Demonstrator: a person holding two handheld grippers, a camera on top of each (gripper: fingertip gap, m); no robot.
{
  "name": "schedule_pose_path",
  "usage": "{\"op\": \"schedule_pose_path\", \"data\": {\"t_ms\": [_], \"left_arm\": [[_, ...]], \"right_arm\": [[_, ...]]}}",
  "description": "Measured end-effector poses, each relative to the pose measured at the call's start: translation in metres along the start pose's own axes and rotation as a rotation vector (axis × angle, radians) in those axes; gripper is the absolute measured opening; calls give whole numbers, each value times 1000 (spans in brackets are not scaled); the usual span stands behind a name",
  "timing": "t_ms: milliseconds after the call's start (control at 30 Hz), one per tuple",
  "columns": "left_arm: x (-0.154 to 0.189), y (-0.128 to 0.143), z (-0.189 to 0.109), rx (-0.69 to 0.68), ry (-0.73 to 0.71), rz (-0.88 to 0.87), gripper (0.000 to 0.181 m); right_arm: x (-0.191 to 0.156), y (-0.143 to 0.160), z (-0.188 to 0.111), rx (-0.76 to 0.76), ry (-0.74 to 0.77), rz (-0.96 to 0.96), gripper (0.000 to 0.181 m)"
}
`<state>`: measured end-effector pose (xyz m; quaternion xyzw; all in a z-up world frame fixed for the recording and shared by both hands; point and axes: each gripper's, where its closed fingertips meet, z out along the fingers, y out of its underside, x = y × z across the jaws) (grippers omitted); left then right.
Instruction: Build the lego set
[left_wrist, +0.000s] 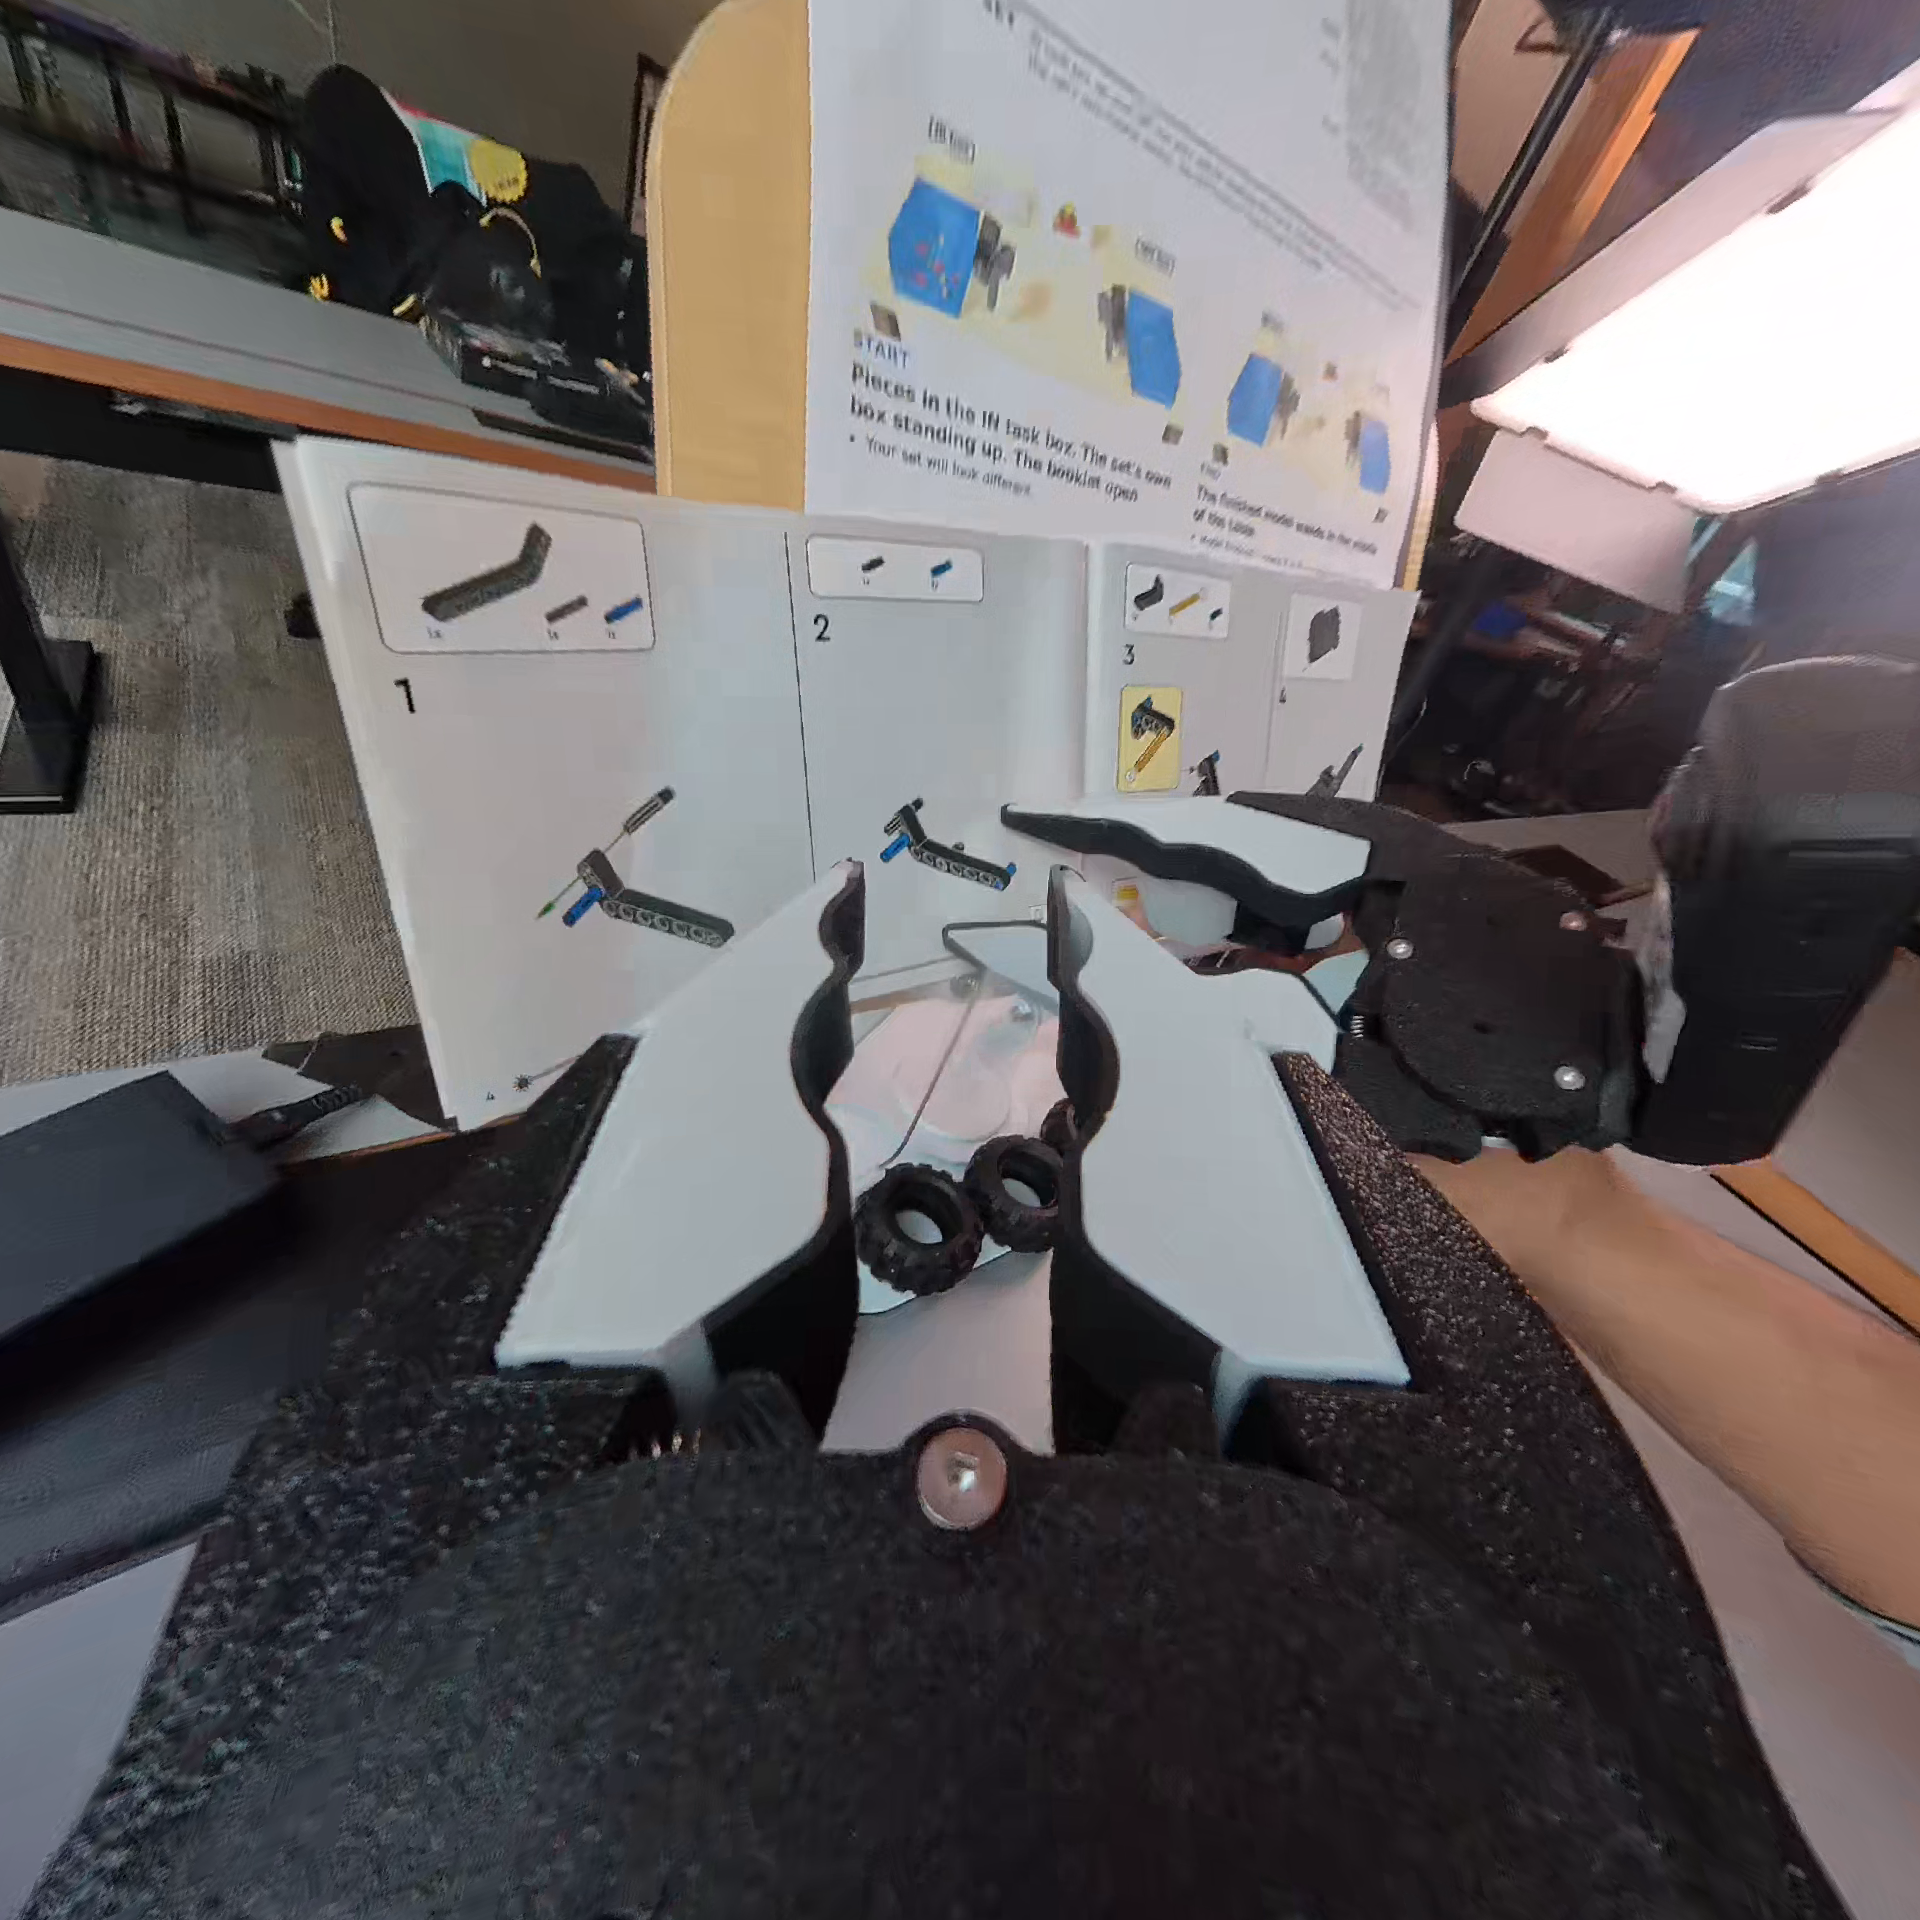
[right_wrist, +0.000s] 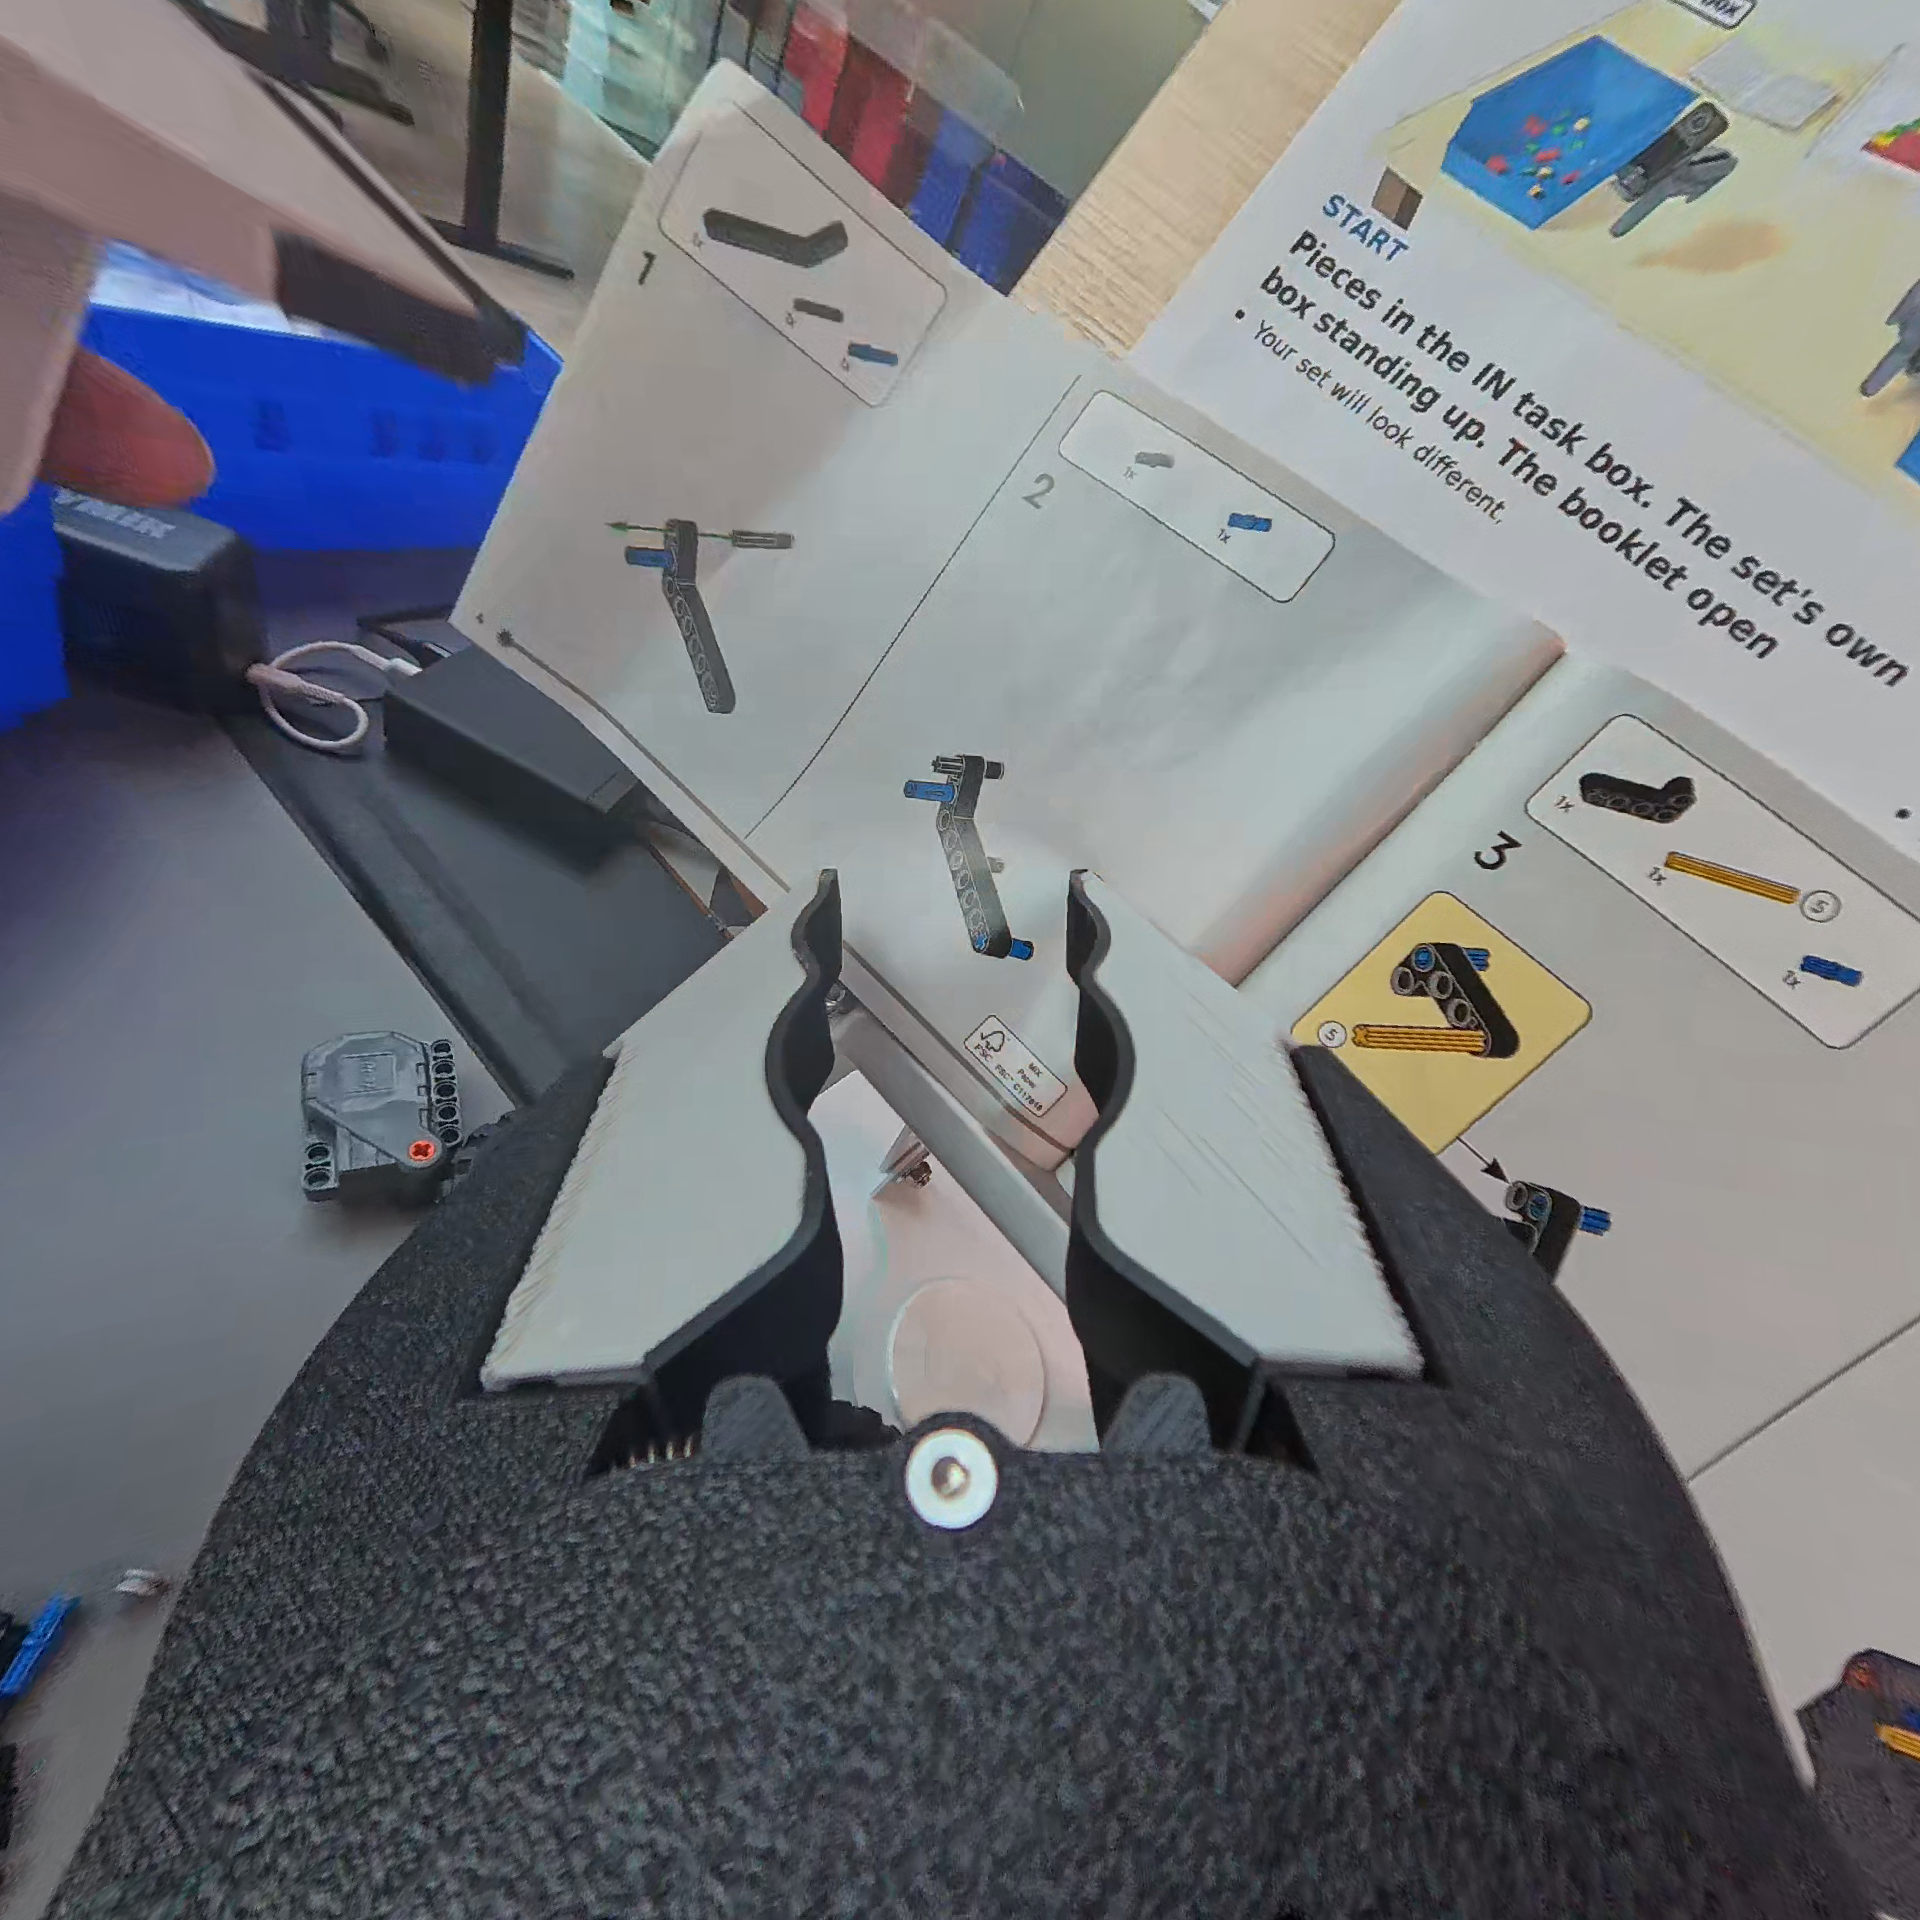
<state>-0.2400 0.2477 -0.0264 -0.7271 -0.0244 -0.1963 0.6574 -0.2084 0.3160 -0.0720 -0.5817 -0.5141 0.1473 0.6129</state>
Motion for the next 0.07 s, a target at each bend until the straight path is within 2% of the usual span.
{"op": "schedule_pose_path", "data": {"t_ms": [33,67], "left_arm": [[-4,11,12,-37,-29,2,31],[-11,22,24,-78,-65,7,31]], "right_arm": [[1,0,1,-2,-12,13,42],[2,-1,1,2,-27,28,40]]}}
